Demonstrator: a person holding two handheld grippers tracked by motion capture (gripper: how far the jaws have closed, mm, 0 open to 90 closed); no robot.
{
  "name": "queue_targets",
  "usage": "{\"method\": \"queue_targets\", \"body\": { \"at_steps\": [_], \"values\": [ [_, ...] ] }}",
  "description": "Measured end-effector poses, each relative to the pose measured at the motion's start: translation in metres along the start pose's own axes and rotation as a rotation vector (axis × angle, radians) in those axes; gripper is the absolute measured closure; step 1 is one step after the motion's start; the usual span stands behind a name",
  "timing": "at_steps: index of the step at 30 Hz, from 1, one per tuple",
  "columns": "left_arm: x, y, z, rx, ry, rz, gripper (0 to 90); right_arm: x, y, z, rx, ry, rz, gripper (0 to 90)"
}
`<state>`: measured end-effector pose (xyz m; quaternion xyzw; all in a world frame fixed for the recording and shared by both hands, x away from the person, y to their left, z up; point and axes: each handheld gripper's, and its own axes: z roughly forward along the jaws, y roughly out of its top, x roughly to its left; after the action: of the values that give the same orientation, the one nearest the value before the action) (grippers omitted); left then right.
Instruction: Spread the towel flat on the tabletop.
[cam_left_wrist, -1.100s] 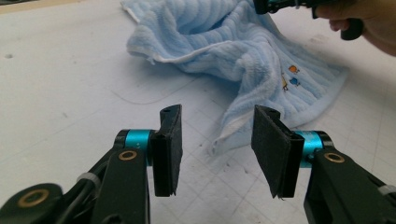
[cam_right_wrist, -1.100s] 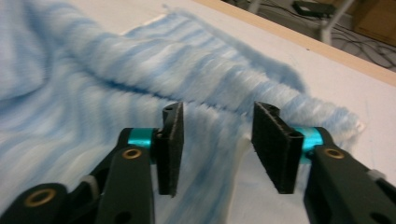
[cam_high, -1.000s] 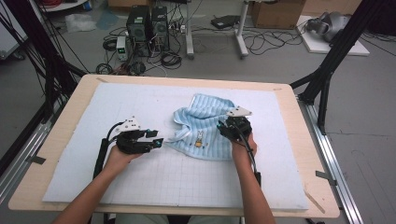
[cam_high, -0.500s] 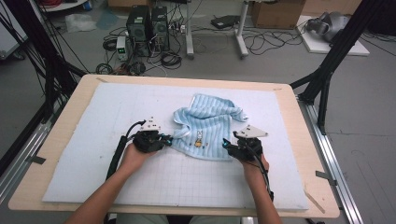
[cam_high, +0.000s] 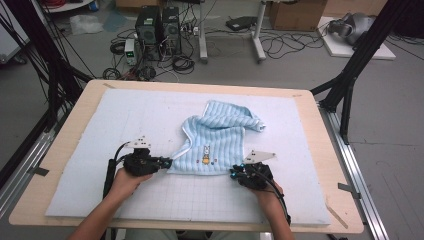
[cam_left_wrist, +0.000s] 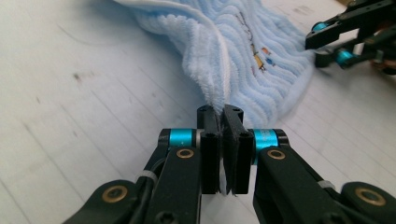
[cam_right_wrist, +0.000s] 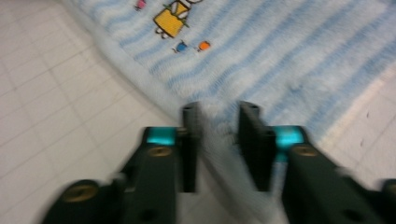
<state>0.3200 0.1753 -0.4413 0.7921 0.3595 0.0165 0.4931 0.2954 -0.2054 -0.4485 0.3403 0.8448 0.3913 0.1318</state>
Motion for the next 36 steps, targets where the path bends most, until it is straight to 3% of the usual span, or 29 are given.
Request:
{"method": "queue_targets", "body": {
  "at_steps": [7,9,10,11,12,13,20,24,25,26,27,28,30,32,33,35,36],
  "values": [
    [-0.020,-0.013,-0.017,0.004,-0.067,0.023,84.8,0.010,-0.008,-0.014,0.033,0.067,-0.032,83.3],
    [-0.022,-0.015,-0.019,0.005,-0.069,0.035,78.6,0.020,-0.015,-0.024,0.050,0.080,-0.061,83.2],
    [-0.023,-0.015,-0.020,-0.002,-0.062,0.032,78.6,0.020,-0.015,-0.024,0.050,0.080,-0.061,83.2],
    [-0.022,-0.014,-0.021,-0.012,-0.046,0.034,68.5,0.025,-0.019,-0.032,0.057,0.078,-0.094,83.2],
    [-0.021,-0.013,-0.023,-0.025,-0.027,0.027,64.5,0.027,-0.022,-0.037,0.056,0.084,-0.099,83.2],
    [-0.016,-0.009,-0.025,-0.052,0.006,0.019,62.8,0.029,-0.025,-0.043,0.056,0.089,-0.101,83.2],
    [0.001,0.008,-0.020,-0.089,0.070,-0.007,54.6,0.036,-0.047,-0.072,0.070,0.143,-0.132,83.2],
    [0.010,0.019,-0.009,-0.117,0.102,-0.019,51.6,0.032,-0.050,-0.085,-0.020,0.122,-0.077,64.8],
    [0.011,0.021,-0.006,-0.119,0.104,-0.025,51.6,0.032,-0.050,-0.085,-0.020,0.122,-0.077,64.8],
    [0.012,0.023,-0.002,-0.125,0.105,-0.030,51.5,0.029,-0.045,-0.086,-0.074,0.110,-0.045,57.3],
    [0.013,0.025,0.001,-0.133,0.108,-0.033,51.5,0.029,-0.045,-0.086,-0.074,0.110,-0.045,57.3],
    [0.014,0.027,0.004,-0.133,0.112,-0.029,51.5,0.025,-0.038,-0.083,-0.123,0.091,-0.015,51.3],
    [0.017,0.031,0.012,-0.133,0.122,-0.026,51.4,0.020,-0.028,-0.075,-0.133,0.045,0.008,44.1],
    [0.020,0.036,0.020,-0.133,0.136,-0.032,51.3,0.016,-0.022,-0.069,-0.130,0.020,0.014,44.0],
    [0.023,0.040,0.023,-0.128,0.139,-0.032,50.7,0.008,-0.009,-0.053,-0.122,-0.017,0.017,40.5],
    [0.027,0.045,0.029,-0.138,0.158,-0.035,50.4,0.005,-0.003,-0.043,-0.116,-0.028,0.025,40.5],
    [0.028,0.048,0.031,-0.134,0.165,-0.040,50.0,0.000,0.010,-0.019,-0.108,-0.011,0.031,39.7]
  ]
}}
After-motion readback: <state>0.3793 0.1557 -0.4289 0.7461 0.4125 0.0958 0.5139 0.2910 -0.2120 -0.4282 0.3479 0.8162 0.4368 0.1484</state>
